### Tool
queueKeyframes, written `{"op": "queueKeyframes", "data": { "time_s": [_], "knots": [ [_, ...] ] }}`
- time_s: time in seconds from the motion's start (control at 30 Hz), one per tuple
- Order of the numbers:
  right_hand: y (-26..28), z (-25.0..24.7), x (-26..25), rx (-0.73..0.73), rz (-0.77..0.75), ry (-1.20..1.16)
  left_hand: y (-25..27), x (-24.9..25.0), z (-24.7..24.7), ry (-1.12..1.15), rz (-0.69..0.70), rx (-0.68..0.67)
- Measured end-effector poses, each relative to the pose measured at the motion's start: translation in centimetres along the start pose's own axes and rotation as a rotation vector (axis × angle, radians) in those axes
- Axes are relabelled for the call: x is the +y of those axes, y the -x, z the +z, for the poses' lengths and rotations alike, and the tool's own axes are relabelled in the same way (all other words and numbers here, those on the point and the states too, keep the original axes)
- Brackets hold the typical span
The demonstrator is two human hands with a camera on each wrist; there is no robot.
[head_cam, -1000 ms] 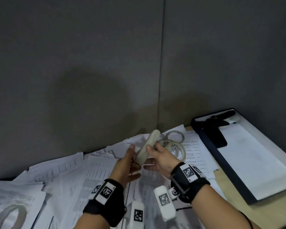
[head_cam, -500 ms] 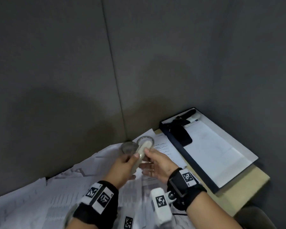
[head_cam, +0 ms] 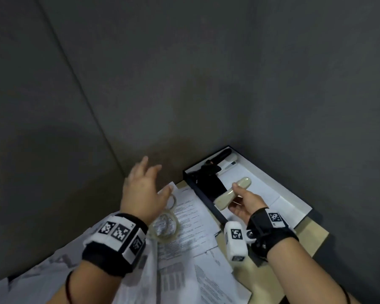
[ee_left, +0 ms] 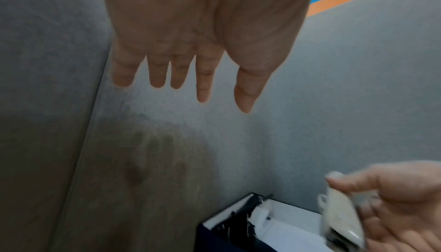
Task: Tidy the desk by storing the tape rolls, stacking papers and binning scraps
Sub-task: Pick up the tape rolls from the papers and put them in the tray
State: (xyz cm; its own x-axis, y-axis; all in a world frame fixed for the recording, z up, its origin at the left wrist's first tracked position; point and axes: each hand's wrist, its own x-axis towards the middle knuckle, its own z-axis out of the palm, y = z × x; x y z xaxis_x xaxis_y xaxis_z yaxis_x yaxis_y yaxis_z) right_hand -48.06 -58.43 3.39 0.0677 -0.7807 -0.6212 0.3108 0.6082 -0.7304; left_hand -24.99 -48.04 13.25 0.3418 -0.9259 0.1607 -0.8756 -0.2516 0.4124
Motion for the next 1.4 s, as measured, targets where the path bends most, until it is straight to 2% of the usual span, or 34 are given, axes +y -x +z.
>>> {"op": "queueKeyframes", "data": {
  "time_s": [0.1, 0.27, 0.37, 0.47, 0.57, 0.7, 0.8, 0.9, 0.97, 1.03, 1.23, 1.3, 1.4],
  "knots": [
    [-3.8, -2.0, -1.2, 0.094, 0.017, 0.031, -3.0, 1.0, -1.0, -0.13, 0.029, 0.086],
    [-9.2, -2.9, -1.8, 0.159, 0.053, 0.104, -7.3, 1.7, -1.3, -0.282, 0.027, 0.181],
    [-13.1, -3.5, -2.0, 0.153, 0.084, 0.16, -8.7, 1.6, -0.7, -0.312, -0.032, 0.188],
    [-19.8, -4.6, -1.1, 0.087, 0.068, 0.211, -9.2, 1.2, 0.3, -0.302, -0.071, 0.194],
    [-20.3, -3.1, -2.3, 0.116, 0.108, 0.235, -9.4, 0.7, 1.1, -0.286, -0.076, 0.217],
    [-20.4, -0.7, -3.9, 0.115, 0.036, 0.315, -9.7, 0.2, 1.8, -0.287, -0.091, 0.218],
    [-20.9, 0.3, -4.3, 0.17, 0.022, 0.527, -9.9, -0.2, 2.3, -0.288, -0.093, 0.23],
    [-21.0, 1.3, -4.5, 0.134, -0.045, 0.715, -10.0, -0.5, 2.6, -0.279, -0.088, 0.24],
    [-21.2, 1.4, -4.4, 0.189, -0.095, 0.821, -10.0, -0.6, 2.5, -0.266, -0.084, 0.248],
    [-20.7, 1.4, -4.4, 0.219, -0.09, 0.744, -9.9, -0.6, 2.5, -0.256, -0.08, 0.253],
    [-18.4, 1.2, -4.1, 0.148, 0.008, 0.454, -9.4, -0.7, 1.8, -0.216, -0.048, 0.226],
    [-16.8, 1.1, -3.6, 0.137, 0.049, 0.404, -9.0, -1.1, 1.2, -0.201, -0.024, 0.208],
    [-12.8, 1.2, -2.7, 0.097, 0.016, 0.389, -8.2, -1.9, 0.3, -0.186, 0.042, 0.177]
  ]
}}
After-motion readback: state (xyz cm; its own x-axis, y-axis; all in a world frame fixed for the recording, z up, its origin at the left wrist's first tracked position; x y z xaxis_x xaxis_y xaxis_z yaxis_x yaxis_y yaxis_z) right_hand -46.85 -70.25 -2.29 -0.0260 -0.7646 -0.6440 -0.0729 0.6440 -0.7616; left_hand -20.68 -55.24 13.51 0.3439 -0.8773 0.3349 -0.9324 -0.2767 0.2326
